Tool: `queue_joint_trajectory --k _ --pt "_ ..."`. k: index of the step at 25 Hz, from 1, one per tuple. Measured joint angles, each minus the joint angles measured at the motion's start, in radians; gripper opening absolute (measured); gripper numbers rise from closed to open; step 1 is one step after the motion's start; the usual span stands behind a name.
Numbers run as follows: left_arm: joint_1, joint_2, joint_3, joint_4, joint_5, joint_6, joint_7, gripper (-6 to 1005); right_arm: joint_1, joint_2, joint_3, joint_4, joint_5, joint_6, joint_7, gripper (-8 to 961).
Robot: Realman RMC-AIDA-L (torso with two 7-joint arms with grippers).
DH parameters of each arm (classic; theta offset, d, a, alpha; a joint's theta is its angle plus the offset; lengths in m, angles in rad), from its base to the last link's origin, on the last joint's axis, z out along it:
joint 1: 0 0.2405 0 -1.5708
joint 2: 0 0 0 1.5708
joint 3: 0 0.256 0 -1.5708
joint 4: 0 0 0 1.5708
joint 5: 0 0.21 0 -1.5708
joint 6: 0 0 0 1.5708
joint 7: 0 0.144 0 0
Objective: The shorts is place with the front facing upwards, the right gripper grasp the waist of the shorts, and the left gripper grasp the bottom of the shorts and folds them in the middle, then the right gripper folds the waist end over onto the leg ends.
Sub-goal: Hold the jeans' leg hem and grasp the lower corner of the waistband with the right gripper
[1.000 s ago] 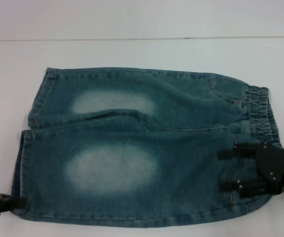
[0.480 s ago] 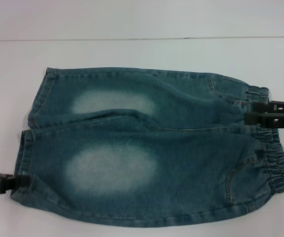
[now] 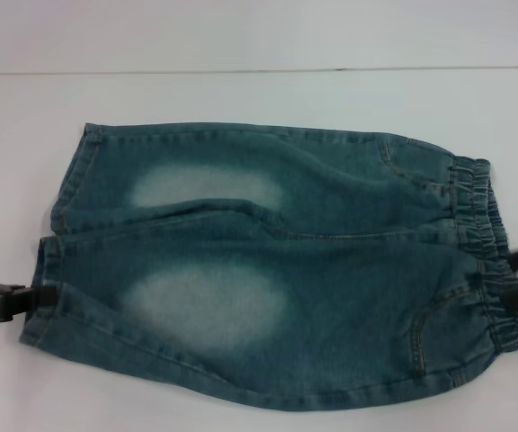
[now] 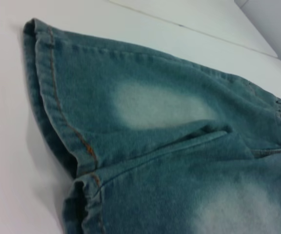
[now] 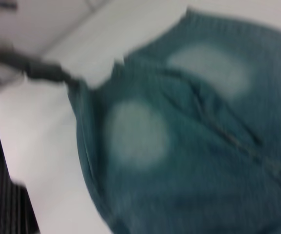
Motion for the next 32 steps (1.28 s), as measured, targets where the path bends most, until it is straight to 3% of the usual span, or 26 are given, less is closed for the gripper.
queue_joint_trajectory --k 7,14,27,32 --pt "-0.008 0.000 0.004 -0.011 -0.005 -0.010 0.003 7 0.028 0.009 -0.053 -0.015 -0.196 0.010 -0.046 944" --pt "-0.011 0.003 0.004 -0.026 -0.013 -0.023 0.005 7 0.037 0.017 -0.090 -0.005 -0.280 0.061 -0.026 945" --pt "-0.016 0.003 0.007 -0.039 -0.016 -0.033 0.016 7 0.075 0.078 -0.141 -0.005 -0.387 0.124 0.022 918" --pt "-0.018 0.001 0.006 -0.040 -0.016 -0.035 0.018 8 0.085 0.088 -0.144 -0.002 -0.402 0.123 0.019 905"
